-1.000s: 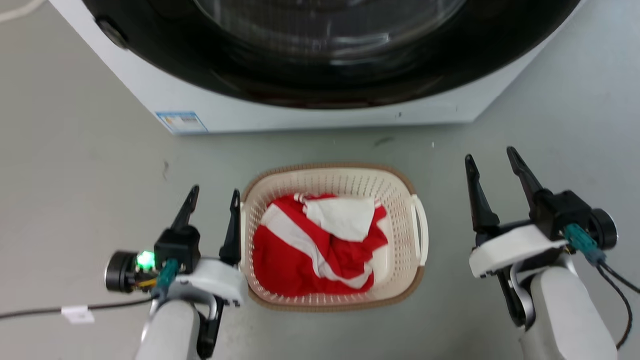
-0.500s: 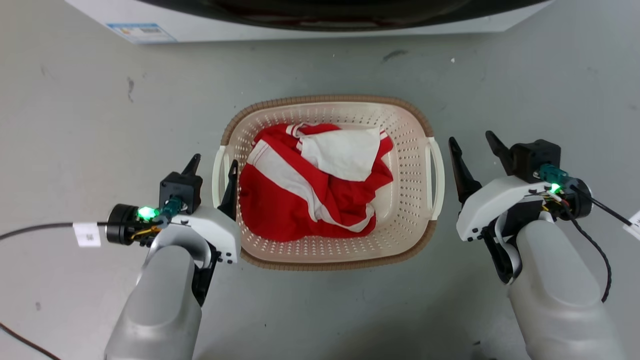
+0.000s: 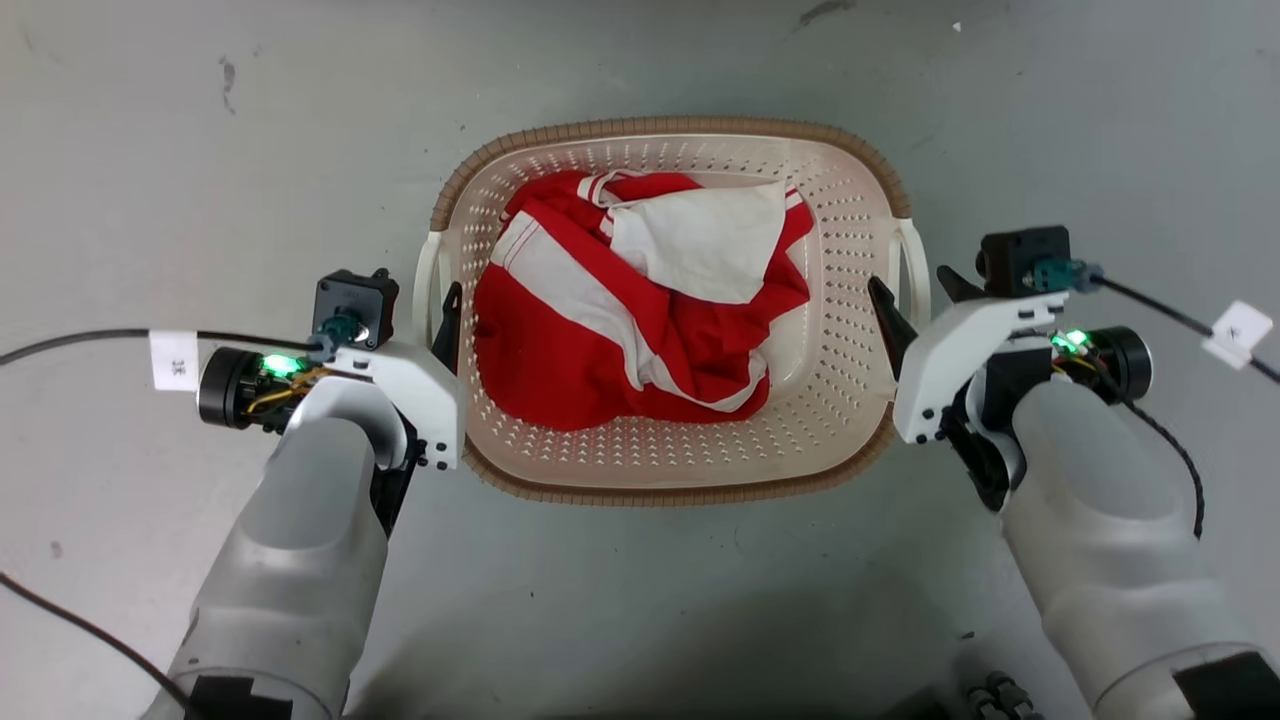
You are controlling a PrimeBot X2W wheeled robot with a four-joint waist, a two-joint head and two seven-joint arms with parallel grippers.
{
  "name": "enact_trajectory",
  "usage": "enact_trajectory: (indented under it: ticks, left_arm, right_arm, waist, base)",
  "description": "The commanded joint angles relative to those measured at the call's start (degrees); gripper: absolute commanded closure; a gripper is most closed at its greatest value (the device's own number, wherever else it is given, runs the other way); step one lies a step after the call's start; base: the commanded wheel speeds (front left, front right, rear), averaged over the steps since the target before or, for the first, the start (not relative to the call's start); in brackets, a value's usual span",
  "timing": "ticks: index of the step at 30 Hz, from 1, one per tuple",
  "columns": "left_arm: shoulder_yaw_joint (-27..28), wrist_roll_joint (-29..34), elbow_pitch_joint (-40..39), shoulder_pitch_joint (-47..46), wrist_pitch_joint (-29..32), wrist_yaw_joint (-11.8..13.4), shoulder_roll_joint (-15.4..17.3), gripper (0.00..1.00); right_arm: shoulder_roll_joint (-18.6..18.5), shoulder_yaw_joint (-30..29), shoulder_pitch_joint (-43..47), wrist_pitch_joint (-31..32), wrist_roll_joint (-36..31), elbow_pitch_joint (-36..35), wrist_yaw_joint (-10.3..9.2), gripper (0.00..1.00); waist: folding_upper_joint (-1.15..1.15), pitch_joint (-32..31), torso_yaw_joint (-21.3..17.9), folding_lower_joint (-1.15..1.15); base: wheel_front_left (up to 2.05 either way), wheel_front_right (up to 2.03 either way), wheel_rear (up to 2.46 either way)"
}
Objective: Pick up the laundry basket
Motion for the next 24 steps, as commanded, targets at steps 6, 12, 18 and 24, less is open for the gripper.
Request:
enact_trajectory:
  ticks: [6, 12, 18, 24]
  left_arm:
    - [-1.8, -0.5, 6.1, -5.4, 1.5, -0.7, -0.7, 0.0]
    - [-4.9, -2.9, 10.6, -9.3, 8.6, -1.1, -2.1, 0.0]
    - [-9.4, -6.5, 11.1, -9.8, 12.1, -1.1, -2.6, 0.0]
    - [-12.9, -9.8, 10.5, -10.1, 13.3, -1.1, -2.0, 0.0]
  right_arm:
    - [0.0, 0.5, -4.9, 3.5, 1.6, 6.1, -0.02, 0.0]
    - [0.0, 1.4, -9.4, 6.4, 0.9, 11.6, -0.02, 0.0]
    - [0.0, 2.6, -10.5, 7.8, 1.3, 13.3, -0.02, 0.0]
    - [0.0, 2.5, -11.1, 7.7, 1.6, 14.1, -0.02, 0.0]
  waist:
    - [0.0, 1.7, 1.2, -0.01]
    - [0.0, 3.0, 1.7, -0.01]
    - [0.0, 3.6, 1.9, -0.01]
    - [0.0, 4.1, 2.1, -0.01]
  base:
    - [0.0, 0.0, 0.0]
    - [0.0, 0.0, 0.0]
    - [0.0, 0.0, 0.0]
    - [0.0, 0.0, 0.0]
